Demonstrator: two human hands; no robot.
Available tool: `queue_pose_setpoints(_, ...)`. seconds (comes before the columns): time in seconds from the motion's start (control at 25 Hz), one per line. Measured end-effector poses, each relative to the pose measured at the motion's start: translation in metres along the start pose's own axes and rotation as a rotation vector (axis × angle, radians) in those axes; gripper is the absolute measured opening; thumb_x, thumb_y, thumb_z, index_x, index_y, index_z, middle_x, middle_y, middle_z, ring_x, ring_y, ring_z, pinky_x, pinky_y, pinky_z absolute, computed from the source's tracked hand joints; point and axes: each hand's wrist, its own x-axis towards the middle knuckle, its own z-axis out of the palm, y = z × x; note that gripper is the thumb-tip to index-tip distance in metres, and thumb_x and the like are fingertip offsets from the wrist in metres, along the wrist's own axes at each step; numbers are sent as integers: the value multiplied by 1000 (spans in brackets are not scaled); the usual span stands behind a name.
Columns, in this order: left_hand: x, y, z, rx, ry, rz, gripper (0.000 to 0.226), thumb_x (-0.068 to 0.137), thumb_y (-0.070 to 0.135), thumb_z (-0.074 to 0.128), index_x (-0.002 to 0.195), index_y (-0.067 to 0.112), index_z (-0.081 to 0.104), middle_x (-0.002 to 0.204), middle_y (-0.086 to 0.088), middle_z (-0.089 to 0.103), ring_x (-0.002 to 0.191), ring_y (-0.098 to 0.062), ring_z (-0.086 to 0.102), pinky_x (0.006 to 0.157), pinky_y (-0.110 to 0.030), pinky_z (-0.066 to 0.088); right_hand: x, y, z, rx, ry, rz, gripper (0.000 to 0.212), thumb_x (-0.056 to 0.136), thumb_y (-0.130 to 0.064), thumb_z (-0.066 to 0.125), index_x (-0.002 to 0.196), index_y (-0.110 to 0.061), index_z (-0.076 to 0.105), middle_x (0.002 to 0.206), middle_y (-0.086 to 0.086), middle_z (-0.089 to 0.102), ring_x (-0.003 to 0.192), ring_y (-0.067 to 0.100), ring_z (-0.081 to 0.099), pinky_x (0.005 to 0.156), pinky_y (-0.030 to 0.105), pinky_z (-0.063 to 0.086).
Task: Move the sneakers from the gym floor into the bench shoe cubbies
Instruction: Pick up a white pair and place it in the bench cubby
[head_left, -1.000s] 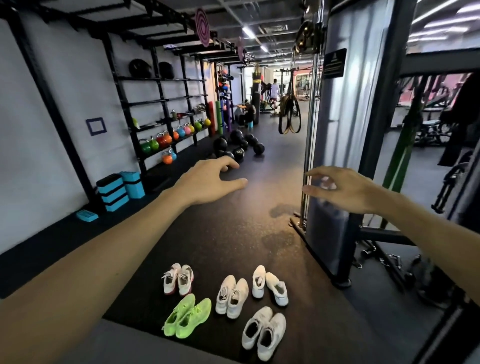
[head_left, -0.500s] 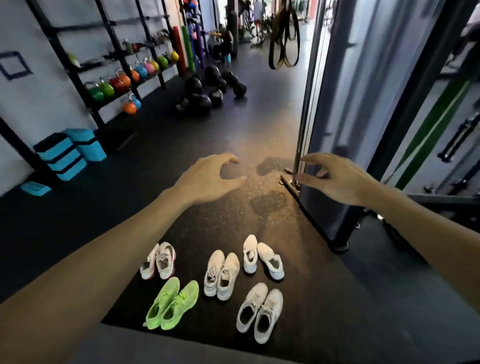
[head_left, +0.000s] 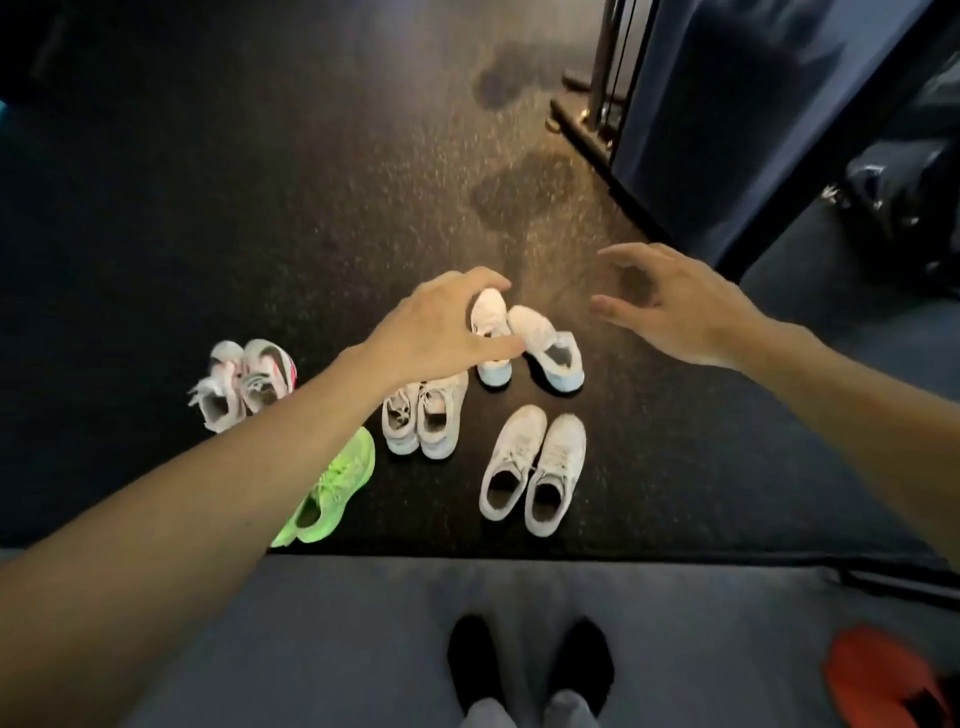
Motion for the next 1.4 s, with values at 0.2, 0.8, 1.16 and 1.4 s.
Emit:
queue_pose_setpoints(0.2,47,-105,170,-75,-97,-78,68,62,74,63,122,50,45,128,14,51,104,-7,47,80,-32,43,17,86,192,2,-41,45,57,83,-67,45,132,-38,41,135,-7,49,112,21,54,85,43,46)
queue_pose_setpoints(0.8,20,-259,484,44,-367,-185,62,67,60,71,122,40,51,120,7,57,110,-18,54,85,-43,51,-102,187,542,174,-374,200,53,80,-67,45,126,-39,44,125,-22,46,77,6,52,69,33,44)
queue_pose_setpoints(1.16,20,-271,506,320,-306,16,7,88,10,59,92,12,54,95,-2,52,93,-23,53,68,-39,49,-106,178,586,176,-141,186,25,84,-31,67,81,-11,54,83,-1,51,69,24,54,56,37,45)
queue_pose_setpoints(1.4,21,-241,464,348,-303,70,12,91,10,57,89,17,47,95,2,55,101,-16,46,72,-35,48,-111,170,541,233,-112,216,19,85,-24,66,79,-12,52,81,-3,50,67,18,50,57,38,46)
